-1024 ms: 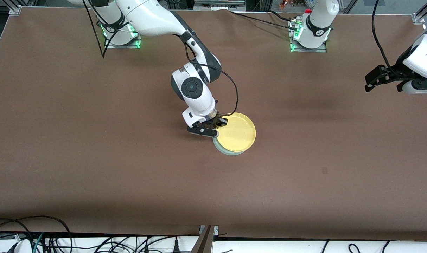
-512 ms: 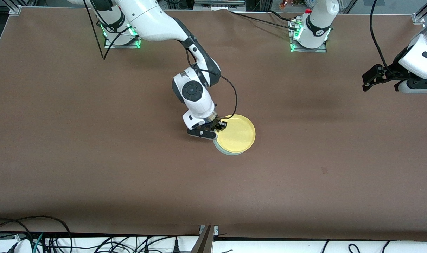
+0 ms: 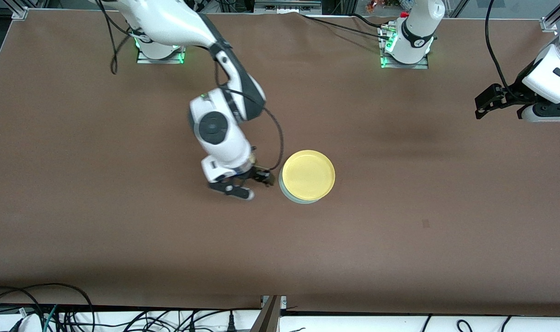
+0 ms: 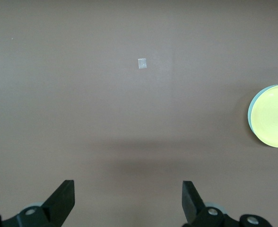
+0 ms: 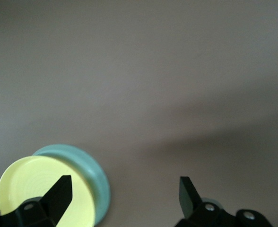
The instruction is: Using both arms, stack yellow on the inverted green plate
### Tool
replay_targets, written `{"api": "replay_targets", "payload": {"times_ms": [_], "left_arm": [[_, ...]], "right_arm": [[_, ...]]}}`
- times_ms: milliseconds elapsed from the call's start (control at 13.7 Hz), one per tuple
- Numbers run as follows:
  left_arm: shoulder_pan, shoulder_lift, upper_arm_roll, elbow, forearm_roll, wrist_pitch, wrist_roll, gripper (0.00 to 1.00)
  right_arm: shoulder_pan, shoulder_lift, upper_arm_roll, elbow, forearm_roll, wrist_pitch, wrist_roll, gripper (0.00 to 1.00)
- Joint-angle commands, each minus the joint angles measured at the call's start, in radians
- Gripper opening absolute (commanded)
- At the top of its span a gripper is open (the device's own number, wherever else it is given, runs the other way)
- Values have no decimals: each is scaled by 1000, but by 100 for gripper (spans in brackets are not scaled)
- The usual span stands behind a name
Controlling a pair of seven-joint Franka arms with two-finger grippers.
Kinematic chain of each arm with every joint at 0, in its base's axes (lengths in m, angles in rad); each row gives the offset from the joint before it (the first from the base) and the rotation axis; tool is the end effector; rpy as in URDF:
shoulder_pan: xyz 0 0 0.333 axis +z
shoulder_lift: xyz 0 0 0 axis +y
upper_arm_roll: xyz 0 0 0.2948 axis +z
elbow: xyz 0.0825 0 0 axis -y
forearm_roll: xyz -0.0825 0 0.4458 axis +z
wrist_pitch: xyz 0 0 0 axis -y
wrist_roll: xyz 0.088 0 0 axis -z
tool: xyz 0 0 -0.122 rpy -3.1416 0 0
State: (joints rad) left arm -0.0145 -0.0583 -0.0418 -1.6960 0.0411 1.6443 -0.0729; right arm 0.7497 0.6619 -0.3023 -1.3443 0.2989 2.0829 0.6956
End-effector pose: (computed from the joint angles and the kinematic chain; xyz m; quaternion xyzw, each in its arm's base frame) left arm 0.6036 -0.0298 0.5633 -0.9997 -0.0069 -0.0047 0.0215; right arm 0.6785 0.3937 0.3038 -0.9856 0.1544 -0.0215 0.0656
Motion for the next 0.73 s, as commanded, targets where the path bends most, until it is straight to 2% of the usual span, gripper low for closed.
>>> {"api": "replay_targets", "payload": {"times_ms": [0,439,512,659], "left_arm": [[4,-21,-7,-13,29,-9,10,100],[2,-20,-9,-13,29,-9,8,100],[2,-21,-9,-13,29,-11,8,100],[2,-21,-9,-13,29,-11,8,100]], "right_arm": [[-1,-135,-104,-42,16,-151,-115,100],[-6,-399,-296,-125,0,-463,-365,100],[-4,-428,-314,-142,-10,-489,-383,100],[-10,-520,-302,-205,-111,-506,-389,100]]}}
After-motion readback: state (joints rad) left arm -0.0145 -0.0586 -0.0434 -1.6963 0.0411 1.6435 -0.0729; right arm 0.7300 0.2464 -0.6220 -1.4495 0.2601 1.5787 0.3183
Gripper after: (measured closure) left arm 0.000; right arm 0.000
